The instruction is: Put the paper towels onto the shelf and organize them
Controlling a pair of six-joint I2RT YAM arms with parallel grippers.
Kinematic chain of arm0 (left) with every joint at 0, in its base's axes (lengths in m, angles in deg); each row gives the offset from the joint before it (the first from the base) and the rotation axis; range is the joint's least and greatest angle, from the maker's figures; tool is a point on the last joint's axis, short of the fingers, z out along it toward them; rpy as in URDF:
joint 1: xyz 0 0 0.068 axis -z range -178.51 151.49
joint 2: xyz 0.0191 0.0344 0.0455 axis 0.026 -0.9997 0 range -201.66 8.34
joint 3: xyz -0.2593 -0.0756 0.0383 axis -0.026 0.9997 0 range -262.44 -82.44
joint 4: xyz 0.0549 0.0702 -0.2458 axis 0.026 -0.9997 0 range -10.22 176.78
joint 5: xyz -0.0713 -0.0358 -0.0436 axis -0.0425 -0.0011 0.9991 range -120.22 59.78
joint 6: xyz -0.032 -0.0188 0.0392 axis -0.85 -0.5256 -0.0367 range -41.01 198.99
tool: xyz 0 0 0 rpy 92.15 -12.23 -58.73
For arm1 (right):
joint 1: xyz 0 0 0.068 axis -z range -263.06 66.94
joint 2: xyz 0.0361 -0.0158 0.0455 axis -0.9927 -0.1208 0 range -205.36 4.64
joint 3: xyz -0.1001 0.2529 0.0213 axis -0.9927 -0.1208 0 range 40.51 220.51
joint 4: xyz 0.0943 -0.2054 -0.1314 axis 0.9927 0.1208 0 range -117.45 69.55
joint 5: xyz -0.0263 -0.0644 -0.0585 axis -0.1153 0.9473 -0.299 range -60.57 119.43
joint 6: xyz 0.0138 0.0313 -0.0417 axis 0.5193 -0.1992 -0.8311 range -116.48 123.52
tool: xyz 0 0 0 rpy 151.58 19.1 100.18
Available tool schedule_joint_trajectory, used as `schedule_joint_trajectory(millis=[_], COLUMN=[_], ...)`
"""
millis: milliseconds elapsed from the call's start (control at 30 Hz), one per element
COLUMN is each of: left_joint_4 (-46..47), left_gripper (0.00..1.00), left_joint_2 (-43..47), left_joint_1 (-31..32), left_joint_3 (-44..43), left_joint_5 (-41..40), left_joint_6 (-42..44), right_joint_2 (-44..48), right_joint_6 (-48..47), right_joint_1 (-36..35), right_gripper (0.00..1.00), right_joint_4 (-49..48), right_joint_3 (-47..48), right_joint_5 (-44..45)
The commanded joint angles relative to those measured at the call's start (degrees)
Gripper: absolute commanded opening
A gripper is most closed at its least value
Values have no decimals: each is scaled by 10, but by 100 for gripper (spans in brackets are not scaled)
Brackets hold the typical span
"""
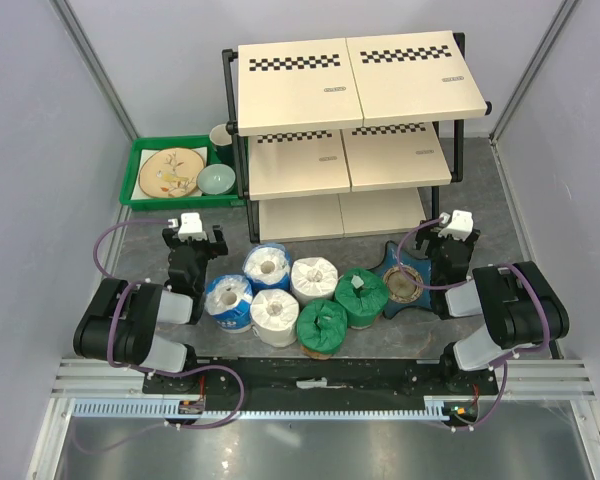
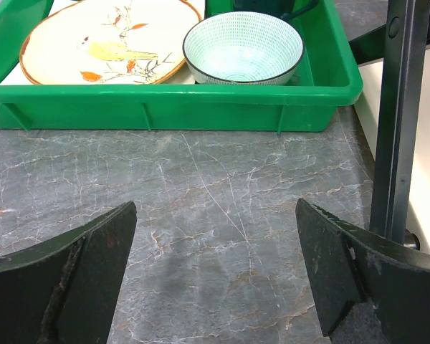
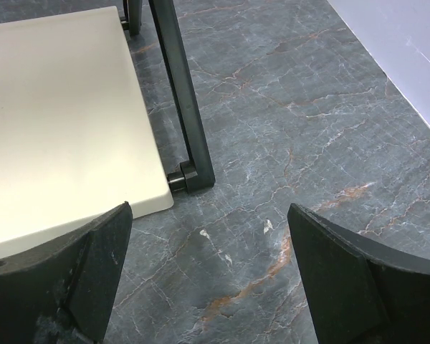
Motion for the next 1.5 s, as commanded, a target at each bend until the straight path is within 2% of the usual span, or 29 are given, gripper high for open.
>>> schedule_joint_trajectory(millis=[0, 167, 233, 267, 333, 367, 400, 467, 500, 567, 667, 767, 800, 867, 900, 967, 1267, 1367, 1400, 1467], left_joint_4=[27, 27, 27, 27, 27, 27, 27, 26, 26, 26, 27, 26, 27, 27, 27, 26, 26, 26, 27, 26], left_gripper=[99, 99, 99, 99, 99, 99, 99, 99, 99, 99, 99, 99, 99, 99, 99, 99, 99, 99, 99, 99], left_joint_2=[-3, -2, -2, -3, -2, -3, -3, -3, -2, -2, -3, -3, -2, -2, -2, -3, -2, -2, -3, -3], left_joint_1=[-1, -1, -1, -1, -1, -1, -1, -1, -1, -1, -1, -1, -1, -1, -1, -1, -1, -1, -1, -1], left_joint_3=[-8, -8, -8, -8, -8, -8, -8, -9, -8, -8, -8, -8, -8, -8, -8, -8, -8, -8, -8, -8], left_joint_5=[-3, -4, -3, -3, -3, -3, -3, -2, -2, -2, -2, -2, -3, -2, -2, -2, -2, -2, -2, -2], left_joint_6=[6, 6, 7, 7, 7, 7, 7, 7, 7, 7, 7, 7, 7, 7, 7, 7, 6, 7, 7, 7], right_joint_2=[12, 12, 19, 52, 104, 161, 192, 273, 296, 336, 353, 362, 364, 343, 333, 328, 379, 371, 369, 366], right_joint_6=[7, 7, 19, 28, 40, 53, 71, 148, 181, 223, 232, 225, 254, 248, 241, 245, 309, 323, 325, 295], right_joint_1=[1, 2, -1, -3, -2, -3, -2, -2, -1, -2, -4, -12, -12, -12, -12, -13, -13, -13, -13, -12], right_gripper=[98, 98, 98, 98, 98, 98, 98, 98, 98, 98, 98, 98, 98, 98, 98, 98, 98, 98, 98, 98], right_joint_4=[-13, -10, -14, 0, 93, 138, 247, 339, 423, 489, 585, 651, 678, 790, 812, 842, 846, 868, 874, 886], right_joint_3=[11, 13, 11, 11, 23, 49, 66, 113, 129, 171, 219, 245, 251, 308, 323, 340, 345, 344, 345, 346], right_joint_5=[-8, -10, 26, 52, 95, 99, 125, 150, 156, 130, 54, 13, 5, -63, -80, -93, -113, -138, -170, -199])
